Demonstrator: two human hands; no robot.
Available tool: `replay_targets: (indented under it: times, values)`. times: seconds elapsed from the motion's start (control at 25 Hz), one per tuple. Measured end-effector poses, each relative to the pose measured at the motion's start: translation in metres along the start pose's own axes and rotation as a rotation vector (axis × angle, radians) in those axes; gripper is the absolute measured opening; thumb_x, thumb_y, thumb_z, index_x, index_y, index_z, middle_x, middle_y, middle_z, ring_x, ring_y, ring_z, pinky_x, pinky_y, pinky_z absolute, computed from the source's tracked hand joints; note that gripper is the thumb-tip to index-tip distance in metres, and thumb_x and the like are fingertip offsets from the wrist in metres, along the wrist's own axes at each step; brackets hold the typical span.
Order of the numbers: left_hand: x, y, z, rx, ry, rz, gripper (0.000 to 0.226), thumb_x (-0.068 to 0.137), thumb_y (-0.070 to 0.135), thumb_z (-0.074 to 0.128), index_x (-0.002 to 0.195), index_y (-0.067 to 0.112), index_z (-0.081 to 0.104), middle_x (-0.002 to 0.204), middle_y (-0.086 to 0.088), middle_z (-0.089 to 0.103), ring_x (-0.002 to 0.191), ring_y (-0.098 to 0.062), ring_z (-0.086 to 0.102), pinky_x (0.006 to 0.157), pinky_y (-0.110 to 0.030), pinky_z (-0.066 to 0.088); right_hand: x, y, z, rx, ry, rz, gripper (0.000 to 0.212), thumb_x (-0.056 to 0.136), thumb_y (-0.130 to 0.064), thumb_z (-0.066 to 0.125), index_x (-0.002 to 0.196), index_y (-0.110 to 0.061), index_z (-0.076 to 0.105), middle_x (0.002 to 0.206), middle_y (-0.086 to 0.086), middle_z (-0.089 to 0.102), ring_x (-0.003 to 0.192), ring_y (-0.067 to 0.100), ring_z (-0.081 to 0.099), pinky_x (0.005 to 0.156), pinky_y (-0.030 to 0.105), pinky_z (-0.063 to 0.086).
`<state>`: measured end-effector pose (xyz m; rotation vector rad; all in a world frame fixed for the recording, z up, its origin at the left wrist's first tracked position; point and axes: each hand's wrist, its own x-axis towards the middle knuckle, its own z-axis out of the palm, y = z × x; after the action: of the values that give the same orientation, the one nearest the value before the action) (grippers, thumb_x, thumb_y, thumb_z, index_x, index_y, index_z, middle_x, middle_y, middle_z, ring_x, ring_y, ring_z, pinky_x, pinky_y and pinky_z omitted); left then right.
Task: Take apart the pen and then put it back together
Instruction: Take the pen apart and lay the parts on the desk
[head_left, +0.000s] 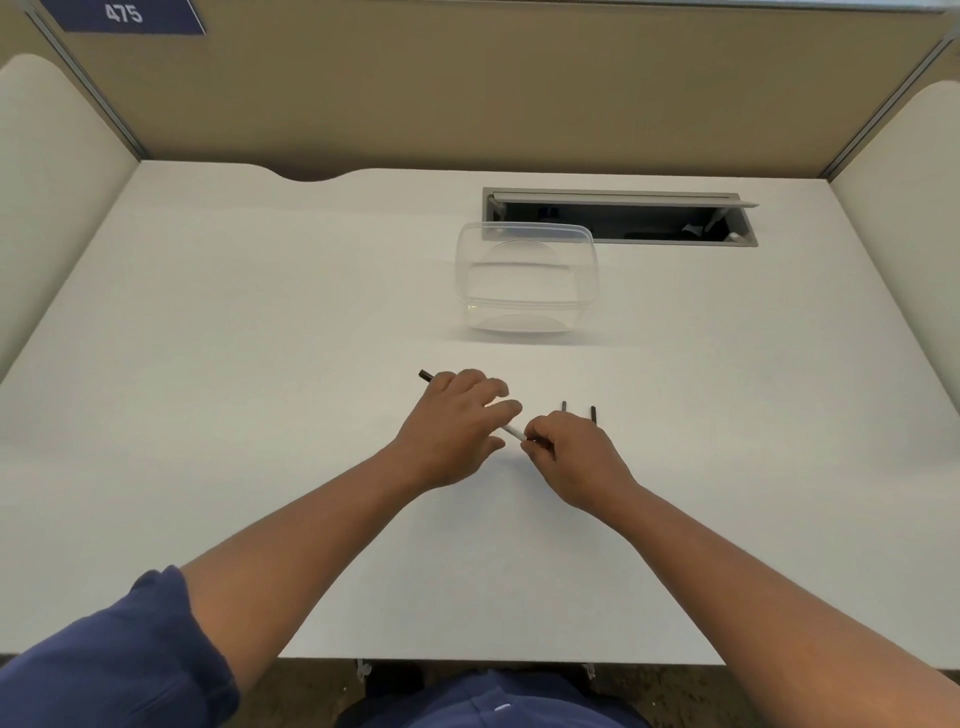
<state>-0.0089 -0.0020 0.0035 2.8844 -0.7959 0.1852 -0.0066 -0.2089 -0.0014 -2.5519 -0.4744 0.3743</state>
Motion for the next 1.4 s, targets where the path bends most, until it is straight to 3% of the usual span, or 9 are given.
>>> replay_targets:
  times: [0.12, 0.28, 0.44, 0.76, 0.96, 1.08, 1.24, 1.4]
  values:
    - [0.002, -0.005, 0.007, 0.053, -0.098, 0.029, 0.042, 0.086, 0.008, 0.067, 0.122, 0.029, 0.066, 0.106, 0.007, 0.072, 0.091, -0.026, 0.066, 0.085, -0.043, 0.045, 0.002, 0.000, 0.000, -0.045, -0.003, -0.041, 0.018, 0.100, -0.028, 0.054, 0.090, -0.018, 0.064, 0.077, -0.004, 0.055, 0.071, 0.022, 0.052, 0.060, 0.035, 0.039]
    - [-0.007, -0.012, 0.010, 0.022, -0.100, -0.003, 0.049, 0.081, -0.005, 0.059, 0.116, 0.028, 0.070, 0.095, 0.005, 0.073, 0.075, -0.029, 0.064, 0.069, -0.040, 0.048, 0.002, 0.004, -0.001, -0.105, -0.028, -0.063, 0.016, 0.101, -0.026, 0.055, 0.107, -0.017, 0.067, 0.092, -0.001, 0.061, 0.087, 0.024, 0.055, 0.070, 0.040, 0.049]
    - [-0.011, -0.021, 0.011, -0.058, -0.083, -0.081, 0.049, 0.080, -0.007, 0.060, 0.116, 0.025, 0.071, 0.094, 0.003, 0.074, 0.069, -0.030, 0.062, 0.056, -0.037, 0.048, 0.002, 0.009, -0.004, -0.119, -0.017, -0.054, 0.017, 0.101, -0.023, 0.055, 0.107, -0.019, 0.070, 0.099, 0.000, 0.064, 0.092, 0.025, 0.056, 0.073, 0.042, 0.052]
    - [-0.009, -0.025, 0.011, -0.178, -0.167, -0.183, 0.043, 0.091, 0.000, 0.050, 0.125, 0.023, 0.065, 0.106, 0.002, 0.069, 0.081, -0.031, 0.061, 0.063, -0.040, 0.050, 0.021, 0.017, -0.016, -0.040, -0.003, 0.102, 0.019, 0.099, -0.022, 0.053, 0.102, -0.021, 0.072, 0.089, -0.003, 0.060, 0.086, 0.021, 0.057, 0.072, 0.036, 0.048]
    - [-0.007, -0.019, 0.020, -0.192, -0.231, -0.157, 0.057, 0.089, -0.004, 0.045, 0.138, 0.024, 0.057, 0.121, 0.002, 0.057, 0.091, -0.027, 0.051, 0.069, -0.034, 0.035, 0.039, 0.011, -0.028, -0.041, 0.038, 0.075, 0.025, 0.095, -0.015, 0.051, 0.106, -0.019, 0.073, 0.091, 0.001, 0.062, 0.087, 0.023, 0.059, 0.073, 0.038, 0.050]
    - [-0.002, -0.022, 0.022, -0.232, -0.249, -0.163, 0.061, 0.089, -0.006, 0.044, 0.140, 0.025, 0.055, 0.121, 0.003, 0.056, 0.094, -0.027, 0.051, 0.072, -0.035, 0.038, 0.063, 0.006, -0.050, -0.073, 0.106, 0.033, 0.023, 0.093, -0.015, 0.054, 0.105, -0.017, 0.074, 0.094, 0.005, 0.066, 0.090, 0.027, 0.061, 0.076, 0.040, 0.052]
    - [0.011, -0.028, 0.023, -0.327, -0.217, -0.206, 0.047, 0.099, 0.003, 0.042, 0.139, 0.023, 0.056, 0.121, 0.003, 0.061, 0.097, -0.028, 0.054, 0.079, -0.039, 0.047, 0.105, 0.002, -0.082, -0.120, 0.162, 0.002, 0.021, 0.092, -0.015, 0.056, 0.104, -0.016, 0.074, 0.095, 0.007, 0.068, 0.088, 0.029, 0.062, 0.075, 0.039, 0.052]
    - [0.022, -0.035, 0.028, -0.377, -0.184, -0.215, 0.035, 0.101, 0.008, 0.045, 0.126, 0.022, 0.065, 0.115, 0.003, 0.065, 0.092, -0.027, 0.056, 0.077, -0.038, 0.047, 0.151, 0.000, -0.099, -0.119, 0.177, 0.033, 0.023, 0.090, -0.013, 0.056, 0.103, -0.016, 0.075, 0.098, 0.007, 0.070, 0.089, 0.028, 0.063, 0.077, 0.039, 0.054]
